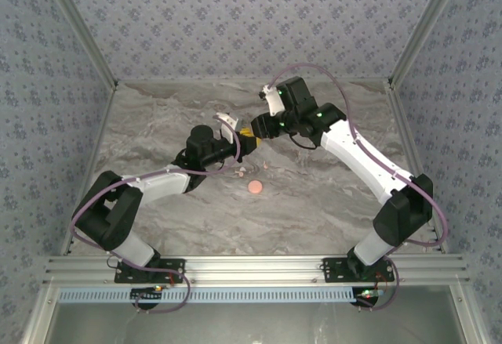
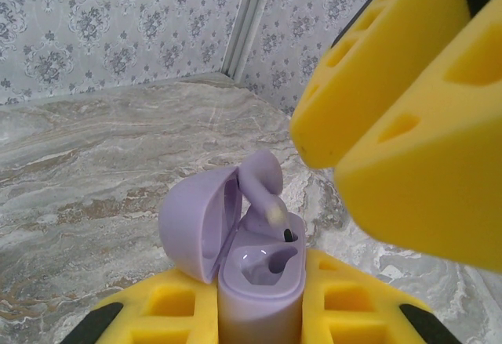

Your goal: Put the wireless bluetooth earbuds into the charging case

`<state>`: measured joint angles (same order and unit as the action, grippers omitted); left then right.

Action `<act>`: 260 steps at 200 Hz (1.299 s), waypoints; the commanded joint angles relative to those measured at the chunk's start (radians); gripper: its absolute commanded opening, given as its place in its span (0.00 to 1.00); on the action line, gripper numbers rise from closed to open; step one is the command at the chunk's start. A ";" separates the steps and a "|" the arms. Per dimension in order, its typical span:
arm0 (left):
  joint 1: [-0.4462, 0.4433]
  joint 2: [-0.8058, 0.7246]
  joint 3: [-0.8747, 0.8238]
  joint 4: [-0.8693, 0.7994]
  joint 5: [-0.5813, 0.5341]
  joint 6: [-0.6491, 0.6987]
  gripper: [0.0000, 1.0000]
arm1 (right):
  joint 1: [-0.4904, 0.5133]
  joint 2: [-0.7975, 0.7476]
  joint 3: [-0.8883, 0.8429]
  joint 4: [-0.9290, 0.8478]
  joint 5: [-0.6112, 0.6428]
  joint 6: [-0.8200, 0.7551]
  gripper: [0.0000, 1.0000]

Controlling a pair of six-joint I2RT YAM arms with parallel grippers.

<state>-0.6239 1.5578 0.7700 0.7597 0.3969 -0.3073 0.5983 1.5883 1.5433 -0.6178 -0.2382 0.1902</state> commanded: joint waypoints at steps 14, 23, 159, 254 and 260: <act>-0.001 -0.035 0.024 0.018 0.024 0.020 0.13 | 0.008 -0.031 0.030 -0.026 -0.023 -0.006 0.40; -0.002 -0.036 0.025 0.017 0.025 0.020 0.13 | 0.008 -0.030 0.030 -0.026 -0.023 -0.006 0.40; -0.002 -0.161 -0.029 -0.245 -0.110 0.150 0.13 | -0.325 0.022 -0.202 -0.208 0.163 0.148 0.45; -0.002 -0.197 -0.015 -0.337 -0.133 0.195 0.13 | -0.352 0.140 -0.396 -0.227 0.149 0.247 0.49; -0.001 -0.196 -0.014 -0.338 -0.133 0.195 0.13 | -0.349 0.147 -0.397 -0.225 0.147 0.246 0.49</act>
<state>-0.6239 1.3876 0.7494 0.4259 0.2718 -0.1337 0.2367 1.7096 1.1587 -0.8177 -0.1146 0.3939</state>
